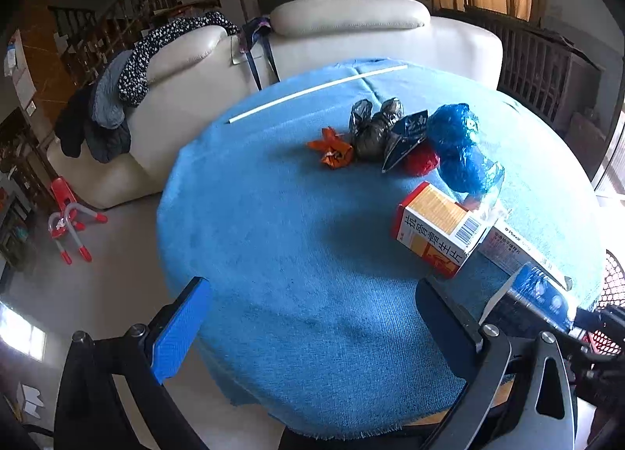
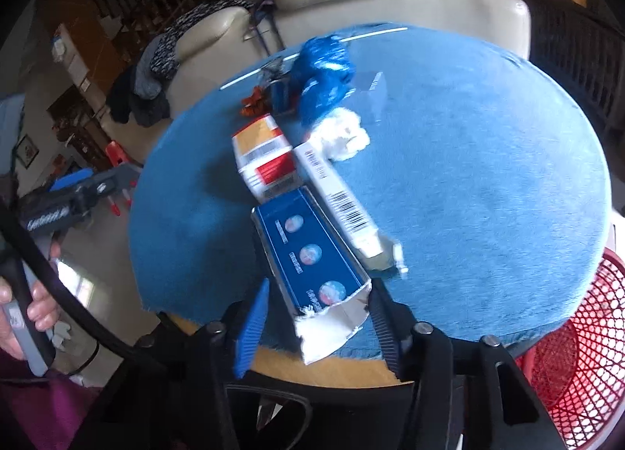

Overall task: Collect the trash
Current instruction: 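Grasp the orange-white box with the left tool while the right tool grasps the blue box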

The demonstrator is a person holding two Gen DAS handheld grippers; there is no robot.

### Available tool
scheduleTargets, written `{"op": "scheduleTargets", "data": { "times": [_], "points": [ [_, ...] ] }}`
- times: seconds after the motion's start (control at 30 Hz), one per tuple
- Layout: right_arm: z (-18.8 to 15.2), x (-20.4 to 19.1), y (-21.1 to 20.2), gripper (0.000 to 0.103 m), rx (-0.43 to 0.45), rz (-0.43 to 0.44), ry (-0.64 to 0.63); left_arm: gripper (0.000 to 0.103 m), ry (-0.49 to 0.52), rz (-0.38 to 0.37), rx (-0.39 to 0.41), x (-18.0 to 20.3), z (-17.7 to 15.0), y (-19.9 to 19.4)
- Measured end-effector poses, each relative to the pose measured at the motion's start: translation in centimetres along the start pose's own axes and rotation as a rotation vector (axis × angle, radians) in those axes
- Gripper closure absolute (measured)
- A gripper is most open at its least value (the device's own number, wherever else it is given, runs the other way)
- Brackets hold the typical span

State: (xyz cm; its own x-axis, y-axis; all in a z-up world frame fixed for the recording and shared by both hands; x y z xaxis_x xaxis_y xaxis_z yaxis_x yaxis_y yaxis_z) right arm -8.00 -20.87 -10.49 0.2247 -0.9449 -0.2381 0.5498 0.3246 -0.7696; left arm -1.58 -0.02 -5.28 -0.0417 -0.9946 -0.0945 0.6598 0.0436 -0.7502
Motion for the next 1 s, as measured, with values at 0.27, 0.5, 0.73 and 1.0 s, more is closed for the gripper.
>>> {"op": "scheduleTargets", "data": {
  "times": [0.27,0.5,0.73,1.0],
  "points": [
    [1.0,-1.9,1.9,0.053,-0.024,0.040,-0.068,0.000,0.006,-0.011,-0.020,0.2,0.8,1.2],
    [2.2,-2.3,3.9,0.050,-0.038,0.108,-0.068,0.000,-0.004,-0.120,-0.109,2.1,3.7,3.7],
    [1.9,-3.0,3.5,0.057,0.023,0.135,-0.086,0.000,-0.065,-0.222,-0.256,5.2,6.6,7.6],
    [1.0,-4.3,1.2,0.058,0.098,0.072,-0.178,0.005,-0.158,-0.297,-0.412,8.3,6.7,10.9]
  ]
}}
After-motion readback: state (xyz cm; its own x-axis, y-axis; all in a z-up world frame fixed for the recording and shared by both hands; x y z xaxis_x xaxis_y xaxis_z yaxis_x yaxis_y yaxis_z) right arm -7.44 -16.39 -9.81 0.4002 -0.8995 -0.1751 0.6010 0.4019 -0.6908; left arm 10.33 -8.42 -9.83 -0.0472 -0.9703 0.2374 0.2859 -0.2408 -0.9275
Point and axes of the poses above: each gripper's, at about its wrist camera, not at the fingertips, and y roughly the way its jaws point, x to its right, z to its top, the point moved 4 cm from there along y, roughly the way its jaws point, and after that the axes turned 5 degrees about -y, right-handed, at the moved point
